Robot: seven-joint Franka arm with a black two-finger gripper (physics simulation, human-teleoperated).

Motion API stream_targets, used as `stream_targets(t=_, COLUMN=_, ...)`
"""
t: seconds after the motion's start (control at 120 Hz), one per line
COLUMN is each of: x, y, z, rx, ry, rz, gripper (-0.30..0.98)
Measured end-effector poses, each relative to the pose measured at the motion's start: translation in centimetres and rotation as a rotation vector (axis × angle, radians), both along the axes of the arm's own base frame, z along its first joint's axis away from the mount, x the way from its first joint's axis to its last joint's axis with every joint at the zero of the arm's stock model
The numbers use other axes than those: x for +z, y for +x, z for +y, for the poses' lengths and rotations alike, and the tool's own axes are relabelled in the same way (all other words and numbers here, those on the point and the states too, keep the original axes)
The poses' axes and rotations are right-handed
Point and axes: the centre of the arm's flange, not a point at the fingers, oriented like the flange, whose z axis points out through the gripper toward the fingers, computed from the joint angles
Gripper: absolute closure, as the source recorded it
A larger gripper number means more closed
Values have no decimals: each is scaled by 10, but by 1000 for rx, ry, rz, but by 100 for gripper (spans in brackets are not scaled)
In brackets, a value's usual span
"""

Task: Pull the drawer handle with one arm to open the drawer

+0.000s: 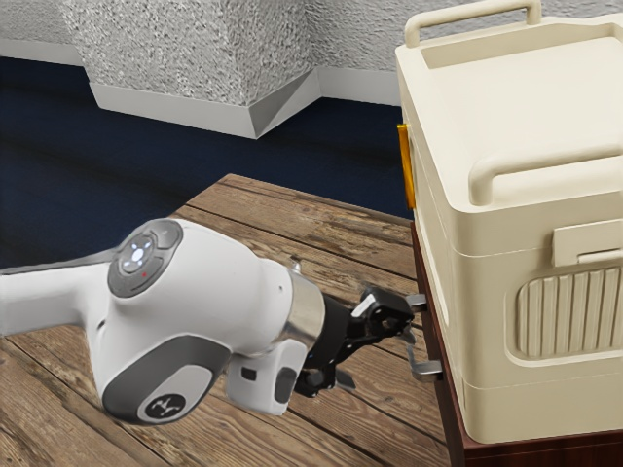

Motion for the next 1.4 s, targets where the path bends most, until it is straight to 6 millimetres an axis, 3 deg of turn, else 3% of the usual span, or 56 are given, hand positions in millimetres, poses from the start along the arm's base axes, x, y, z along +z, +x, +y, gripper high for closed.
stream_targets(t=0.625, x=-13, y=0, z=4, rx=8, ry=-1, rz=15, gripper=0)
stream_targets(t=1.4, x=-5, y=-71, z=71, rx=121, ry=17, rz=33, gripper=0)
